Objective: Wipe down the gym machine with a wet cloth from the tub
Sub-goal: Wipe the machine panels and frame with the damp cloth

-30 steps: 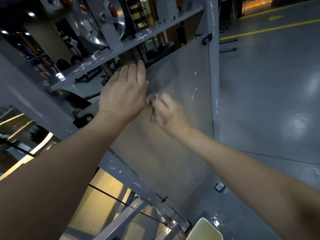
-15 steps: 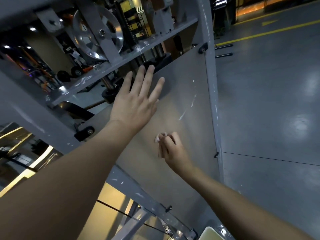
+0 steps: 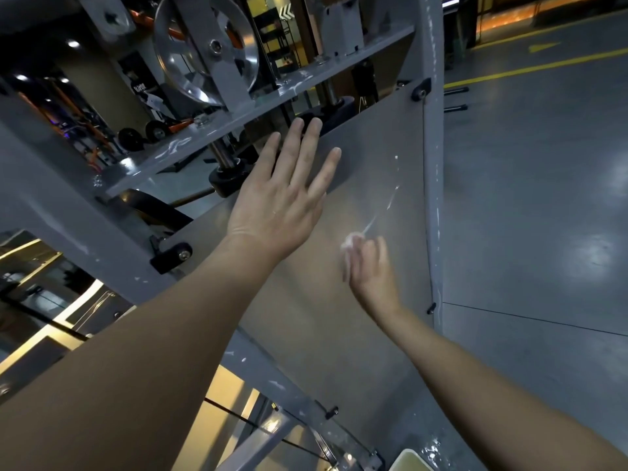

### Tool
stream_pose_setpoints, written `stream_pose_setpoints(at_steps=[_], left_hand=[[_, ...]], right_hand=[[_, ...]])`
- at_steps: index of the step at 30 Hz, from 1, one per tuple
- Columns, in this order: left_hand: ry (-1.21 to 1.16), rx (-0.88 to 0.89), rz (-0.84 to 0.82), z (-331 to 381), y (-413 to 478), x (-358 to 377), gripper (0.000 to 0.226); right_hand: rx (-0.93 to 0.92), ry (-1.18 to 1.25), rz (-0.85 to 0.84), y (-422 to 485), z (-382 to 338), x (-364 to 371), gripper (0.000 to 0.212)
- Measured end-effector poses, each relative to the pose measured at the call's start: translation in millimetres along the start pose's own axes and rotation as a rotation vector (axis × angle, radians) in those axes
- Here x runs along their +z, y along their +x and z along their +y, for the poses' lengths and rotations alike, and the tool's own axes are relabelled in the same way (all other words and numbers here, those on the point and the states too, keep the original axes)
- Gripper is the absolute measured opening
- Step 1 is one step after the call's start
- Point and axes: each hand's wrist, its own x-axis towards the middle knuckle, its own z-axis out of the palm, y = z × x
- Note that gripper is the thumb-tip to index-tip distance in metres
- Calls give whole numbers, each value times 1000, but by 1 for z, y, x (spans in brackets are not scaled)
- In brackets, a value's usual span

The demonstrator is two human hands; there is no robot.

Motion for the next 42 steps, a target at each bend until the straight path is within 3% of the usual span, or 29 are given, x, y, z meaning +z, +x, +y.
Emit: stream_pose_setpoints(at_steps=[3,5,8,10,14,16,19,21,23,24,29,33,34,35,38,40,42], left_hand=[[-18,-3,15,0,0,0,62],[-24,-8,20,0,0,0,62],[-9,-3,1,1,0,-1,62],[2,-1,-4,1,0,-1,63],[10,-7,-3,1,1,-1,63],[11,-8,-5,2,1,-2,63],[11,-8,-9,2,1,-2,63],[16,-10,-11,2,1,-2,63],[19,-12,-12,2,2,-3,63],[18,-13,-12,3,2,-3,63],[17,-7,1,3,1,-1,63],[5,-11,8,3,1,-2,63],[1,-10,8,3,2,-2,63],[-1,-8,8,3,2,-2,63],[3,-8,23,2,1,1,63],[-4,-8,21,2,1,0,63],[0,-6,18,3,1,0,63]], right_hand=[[284,120,284,23,-7,-1,33],[302,119,348,19,-21,9,34],[9,74,186,-4,-30,13,23],[-98,-56,185,5,-10,6,26],[339,68,376,36,5,-6,21],[258,116,343,30,-13,-3,17],[-28,45,58,9,-9,-1,15],[43,-13,101,19,11,-4,19],[264,90,278,34,11,-7,14],[284,138,339,37,5,-6,12],[-100,0,62,27,-2,-8,14],[286,99,407,62,4,-24,16],[313,120,449,66,0,-24,16],[263,132,412,65,-4,-22,14],[-48,96,93,41,-10,-19,18],[-48,56,142,49,1,-27,20],[180,66,345,78,8,-31,24]])
